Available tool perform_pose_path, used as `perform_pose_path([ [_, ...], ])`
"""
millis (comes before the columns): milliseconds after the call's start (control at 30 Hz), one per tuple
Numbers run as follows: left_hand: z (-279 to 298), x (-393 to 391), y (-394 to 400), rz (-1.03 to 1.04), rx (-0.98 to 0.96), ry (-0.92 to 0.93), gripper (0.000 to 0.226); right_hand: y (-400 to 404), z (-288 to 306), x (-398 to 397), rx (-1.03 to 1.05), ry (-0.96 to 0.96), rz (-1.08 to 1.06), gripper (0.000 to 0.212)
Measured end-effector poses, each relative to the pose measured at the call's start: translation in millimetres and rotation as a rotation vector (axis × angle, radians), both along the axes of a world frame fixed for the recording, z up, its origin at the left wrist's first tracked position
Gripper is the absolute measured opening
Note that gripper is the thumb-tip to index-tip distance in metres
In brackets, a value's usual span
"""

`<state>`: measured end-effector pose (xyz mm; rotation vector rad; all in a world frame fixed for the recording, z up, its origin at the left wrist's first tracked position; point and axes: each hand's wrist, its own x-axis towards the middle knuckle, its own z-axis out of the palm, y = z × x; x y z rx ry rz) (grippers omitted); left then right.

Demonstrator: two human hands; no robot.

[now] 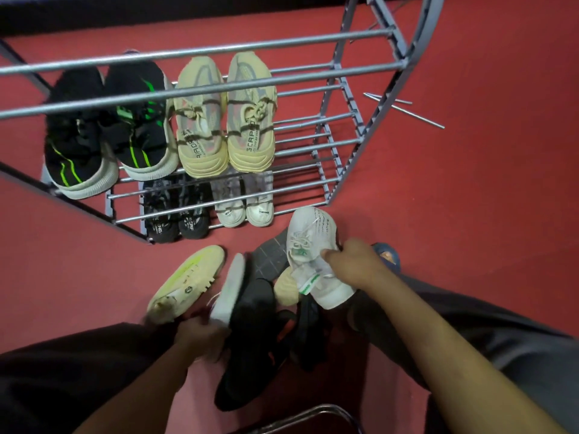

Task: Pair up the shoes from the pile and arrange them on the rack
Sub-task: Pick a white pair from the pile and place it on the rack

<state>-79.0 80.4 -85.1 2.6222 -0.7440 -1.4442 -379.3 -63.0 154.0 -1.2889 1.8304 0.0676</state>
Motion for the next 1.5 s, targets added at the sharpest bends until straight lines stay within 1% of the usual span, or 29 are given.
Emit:
perform_pose_path([
  [67, 39.5, -27.8, -15.1, -0.024, -0.234, -0.176, 0.041, -1.5, -1.2, 4.5, -0.007, -0.020, 0.004, 0.037],
  [100, 53.0, -40.8, -20.9, -0.058, -0.331, -0.214, 0.032, -1.7, -2.0, 6.7, -0.008, -0.019, 0.007, 0.038],
  [133, 66.5, -53.7, -24.8, -0.139, -0.389, -0.182, 0.022, -1.8, -1.9, 8.7, -0.008, -0.012, 0.011, 0.040],
  [167, 69.1, -62.9, -23.8, -0.270, -0.392, -0.088, 0.013, -1.3, -1.2, 10.2, -0.010, -0.001, 0.014, 0.043],
  [200, 69.8, -69.9, -18.8, -0.432, -0.312, 0.018, 0.006, 0.0, 0.5, 10.9, -0.015, 0.005, 0.018, 0.044],
  [233, 68.7, -73.5, -11.8, -0.551, -0.199, 0.121, 0.010, 1.5, 2.3, 10.7, -0.020, 0.006, 0.017, 0.044],
  [267, 62.8, -71.4, -1.2, -0.631, -0.085, 0.192, 0.022, 3.4, 3.8, 9.1, -0.021, 0.001, 0.014, 0.043],
  [300, 56.5, -67.3, 9.1, -0.697, -0.021, 0.206, 0.033, 5.3, 4.7, 6.9, -0.019, -0.005, 0.010, 0.041],
  [333, 51.0, -62.4, 18.4, -0.758, 0.002, 0.172, 0.037, 6.4, 4.0, 4.0, -0.010, -0.009, 0.003, 0.039],
  [367, 45.2, -55.6, 26.8, -0.803, 0.007, 0.142, 0.040, 7.3, 3.2, 1.2, 0.004, -0.007, -0.007, 0.039],
  [400, 38.5, -50.5, 33.9, -0.799, -0.024, 0.113, 0.044, 7.7, 1.9, -1.0, 0.017, -0.002, -0.018, 0.039],
  [467, 31.4, -44.9, 37.8, -0.725, -0.104, 0.006, 0.047, 8.2, 0.4, -3.6, 0.037, 0.004, -0.040, 0.041],
  [567, 31.6, -44.4, 21.4, -0.529, -0.261, -0.253, 0.031, 7.9, -1.4, -5.0, 0.054, 0.029, -0.074, 0.044],
  [600, 32.4, -43.2, 12.8, -0.457, -0.282, -0.320, 0.031, 7.6, -2.5, -5.8, 0.054, 0.036, -0.083, 0.045],
  [633, 31.9, -40.1, 4.3, -0.380, -0.264, -0.349, 0.033, 6.8, -3.8, -6.3, 0.052, 0.039, -0.092, 0.045],
  [667, 26.6, -34.5, -2.0, -0.301, -0.236, -0.331, 0.037, 6.0, -5.9, -7.2, 0.049, 0.038, -0.094, 0.044],
  [733, 17.1, -24.3, -9.9, -0.153, -0.139, -0.219, 0.046, 4.6, -8.1, -9.5, 0.021, 0.024, -0.075, 0.042],
  [833, 4.6, -11.1, -14.5, 0.074, -0.090, -0.098, 0.054, 3.5, -10.4, -13.8, 0.011, -0.011, -0.061, 0.042],
  [900, -2.7, -3.4, -13.7, 0.091, 0.017, -0.055, 0.069, 3.4, -13.2, -13.8, 0.021, -0.052, -0.079, 0.041],
  [1000, -10.4, 8.3, -10.4, 0.077, 0.228, 0.022, 0.082, 3.4, -19.2, -8.9, 0.020, -0.052, -0.090, 0.041],
  [1067, -9.0, 3.8, -7.7, 0.105, 0.296, 0.138, 0.082, 3.5, -22.8, -1.8, 0.043, -0.055, -0.090, 0.041],
  [1100, -9.5, -2.0, -4.0, 0.132, 0.288, 0.181, 0.078, 3.6, -24.9, 2.9, 0.063, -0.065, -0.091, 0.041],
  [1167, -5.3, -17.9, 2.1, 0.203, 0.216, 0.224, 0.069, 5.1, -30.1, 13.7, 0.104, -0.093, -0.087, 0.042],
  [1200, -1.8, -26.0, 5.7, 0.260, 0.150, 0.230, 0.069, 6.0, -33.0, 20.2, 0.112, -0.104, -0.081, 0.041],
  [1267, 10.2, -33.6, 14.2, 0.350, -0.047, 0.152, 0.066, 7.5, -37.9, 34.5, 0.106, -0.103, -0.059, 0.039],
  [1300, 21.1, -35.4, 17.5, 0.328, -0.146, 0.078, 0.060, 7.1, -40.6, 42.3, 0.090, -0.102, -0.058, 0.039],
  [1367, 42.3, -32.9, 24.7, 0.220, -0.302, -0.078, 0.050, 5.1, -43.7, 57.3, 0.065, -0.106, -0.070, 0.043],
  [1433, 69.1, -25.3, 24.2, 0.195, -0.424, -0.117, 0.041, 3.0, -44.3, 72.2, 0.061, -0.111, -0.084, 0.046],
  [1500, 87.3, -11.9, 12.6, 0.186, -0.521, -0.124, 0.038, 2.9, -47.4, 86.2, 0.059, -0.149, -0.127, 0.043],
])
